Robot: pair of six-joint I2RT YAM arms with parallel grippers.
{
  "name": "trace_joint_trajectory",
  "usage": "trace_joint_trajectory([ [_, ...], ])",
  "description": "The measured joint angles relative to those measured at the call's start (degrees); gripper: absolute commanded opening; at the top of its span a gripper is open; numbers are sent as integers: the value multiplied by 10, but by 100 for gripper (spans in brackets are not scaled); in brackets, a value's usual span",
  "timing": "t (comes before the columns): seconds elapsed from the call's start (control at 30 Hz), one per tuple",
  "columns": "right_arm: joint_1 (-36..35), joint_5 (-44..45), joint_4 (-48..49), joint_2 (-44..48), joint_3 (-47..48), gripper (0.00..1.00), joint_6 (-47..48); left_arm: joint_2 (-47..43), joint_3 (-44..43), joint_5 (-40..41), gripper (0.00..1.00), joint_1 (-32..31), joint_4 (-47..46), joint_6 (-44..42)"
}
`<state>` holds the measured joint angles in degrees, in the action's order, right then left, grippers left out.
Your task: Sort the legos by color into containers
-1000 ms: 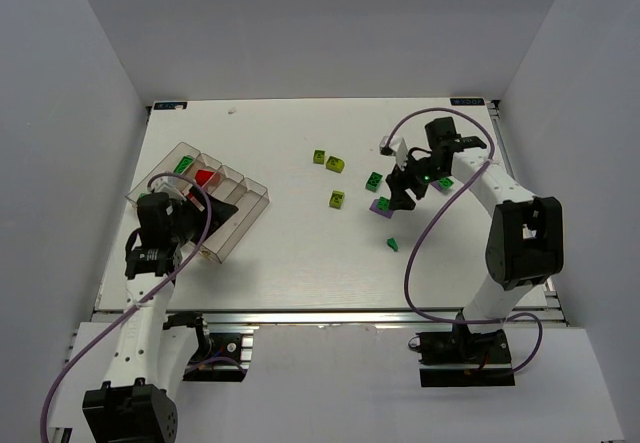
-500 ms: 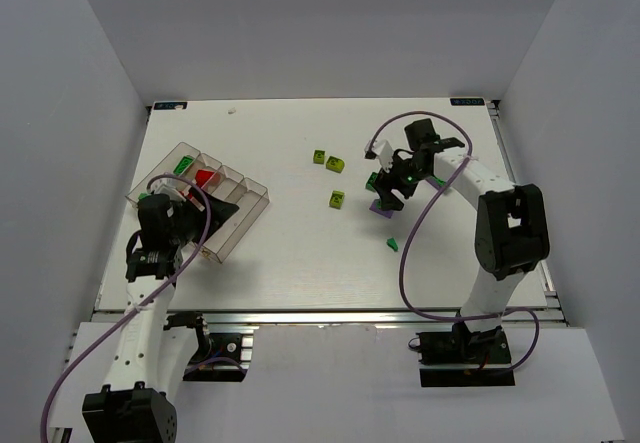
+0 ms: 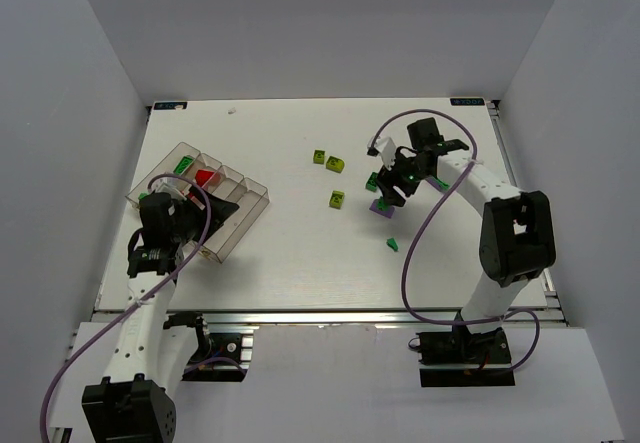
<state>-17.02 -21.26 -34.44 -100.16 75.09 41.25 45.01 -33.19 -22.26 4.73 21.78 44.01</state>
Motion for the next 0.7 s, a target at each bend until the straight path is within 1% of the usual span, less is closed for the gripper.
trace_joint_trajectory([
  [0.23,-8,19,1,-22,4,72,-5,2,0,2,78,0,0,1],
  [0.4,-14,30,1,-43,14,72,-5,0,-3,4,73,0,1,5],
  [0.7,-24,34,3,-53,21,72,-5,-4,-6,4,73,0,3,9],
])
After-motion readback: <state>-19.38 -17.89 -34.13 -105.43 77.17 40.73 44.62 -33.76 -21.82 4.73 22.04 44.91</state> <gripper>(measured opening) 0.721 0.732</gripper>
